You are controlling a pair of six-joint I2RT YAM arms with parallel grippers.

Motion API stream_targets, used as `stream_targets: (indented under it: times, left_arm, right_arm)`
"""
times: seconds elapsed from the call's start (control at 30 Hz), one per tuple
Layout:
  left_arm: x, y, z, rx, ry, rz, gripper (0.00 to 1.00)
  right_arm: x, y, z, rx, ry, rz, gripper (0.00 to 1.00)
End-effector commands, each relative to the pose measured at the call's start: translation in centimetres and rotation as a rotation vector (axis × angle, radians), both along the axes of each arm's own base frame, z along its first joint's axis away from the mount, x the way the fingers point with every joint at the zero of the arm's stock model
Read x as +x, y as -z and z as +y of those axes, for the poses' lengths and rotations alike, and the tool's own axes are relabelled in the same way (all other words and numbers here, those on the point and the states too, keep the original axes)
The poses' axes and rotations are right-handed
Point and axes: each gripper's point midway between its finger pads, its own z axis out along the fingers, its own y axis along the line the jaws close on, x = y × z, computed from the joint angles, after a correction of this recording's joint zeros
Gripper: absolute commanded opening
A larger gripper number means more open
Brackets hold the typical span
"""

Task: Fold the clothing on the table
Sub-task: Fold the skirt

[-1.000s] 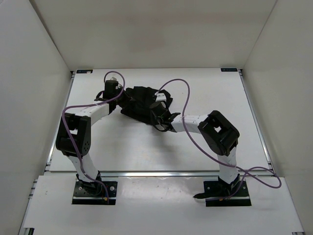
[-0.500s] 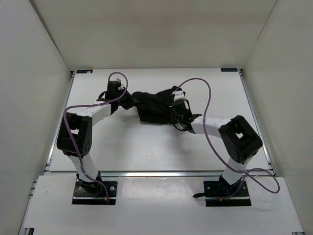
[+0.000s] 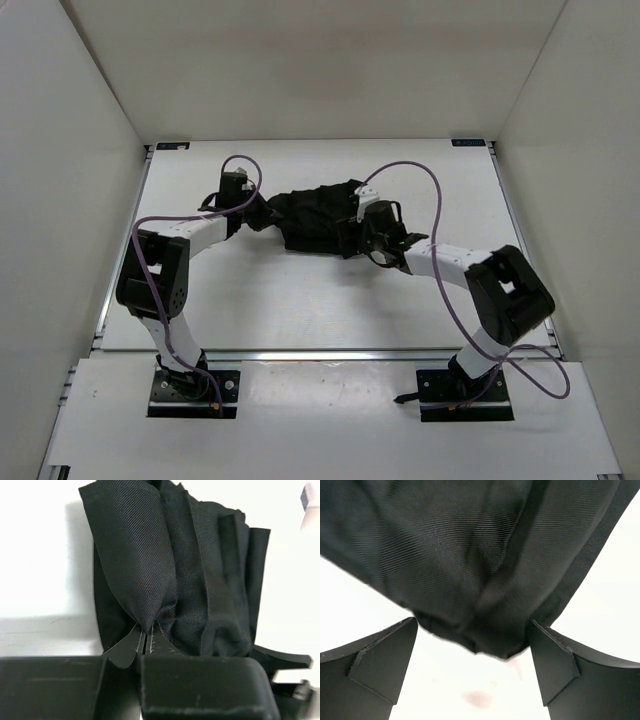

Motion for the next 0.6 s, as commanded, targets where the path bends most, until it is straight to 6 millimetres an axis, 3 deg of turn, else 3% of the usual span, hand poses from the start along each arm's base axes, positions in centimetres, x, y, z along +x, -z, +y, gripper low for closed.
stream_targets:
  times: [0.0, 0.07, 0.17, 0.2, 0.27, 0.33, 0.37, 0.4, 0.47, 0.5, 0.53, 0.57]
  left_arm:
    - [-0.2, 0.1, 1.1, 0.006, 0.009, -0.006, 0.02]
    - [-0.3, 0.7, 1.4, 0.001, 0.024, 0.012, 0.24]
    - [0.6, -1.1, 2.4, 0.026, 0.021, -0.038, 0.58]
    - [0.9, -1.7, 2.6, 0.042, 0.016, -0.053, 0.72]
    - [1.6, -3.9, 3.2, 0.072, 0.013, -0.114, 0.85]
    - [2.5, -6.5, 2.9, 0.06, 0.027, -0.178, 0.86]
    - [2.5, -7.5, 2.6, 0.064, 0.037, -0.205, 0.85]
    - [2.7, -8.7, 2.1, 0.069, 0.058, -0.239, 0.77]
    - [2.4, -10.8, -0.2, 0.049, 0.119, -0.294, 0.68]
    - [2.3, -11.8, -1.2, 0.032, 0.145, -0.335, 0.56]
    - [1.5, -12.3, -2.8, 0.006, 0.194, -0.351, 0.37]
    - [0.6, -12.0, -4.6, -0.033, 0.24, -0.346, 0.27]
  right_arm:
    - [0.2, -7.1, 0.3, 0.21, -0.03, -0.118, 0.91]
    - [-0.2, -10.8, -0.9, 0.303, -0.024, -0.203, 0.89]
    - [-0.2, -14.2, -2.6, 0.333, 0.026, -0.271, 0.82]
    - [0.2, -14.9, -3.0, 0.327, 0.039, -0.289, 0.76]
    - [1.2, -15.6, -4.6, 0.349, 0.08, -0.274, 0.51]
    - [2.2, -16.5, -4.7, 0.386, 0.068, -0.259, 0.27]
    - [2.7, -15.7, -4.8, 0.375, 0.075, -0.23, 0.16]
    - [3.2, -15.4, -4.4, 0.372, 0.076, -0.209, 0.0]
    - [3.7, -15.0, -3.2, 0.378, 0.033, -0.168, 0.0]
    - [4.3, -14.7, -2.4, 0.387, 0.018, -0.143, 0.0]
    - [4.4, -15.4, -1.4, 0.409, -0.018, -0.128, 0.0]
    - [4.7, -13.8, -0.7, 0.41, -0.043, -0.077, 0.0]
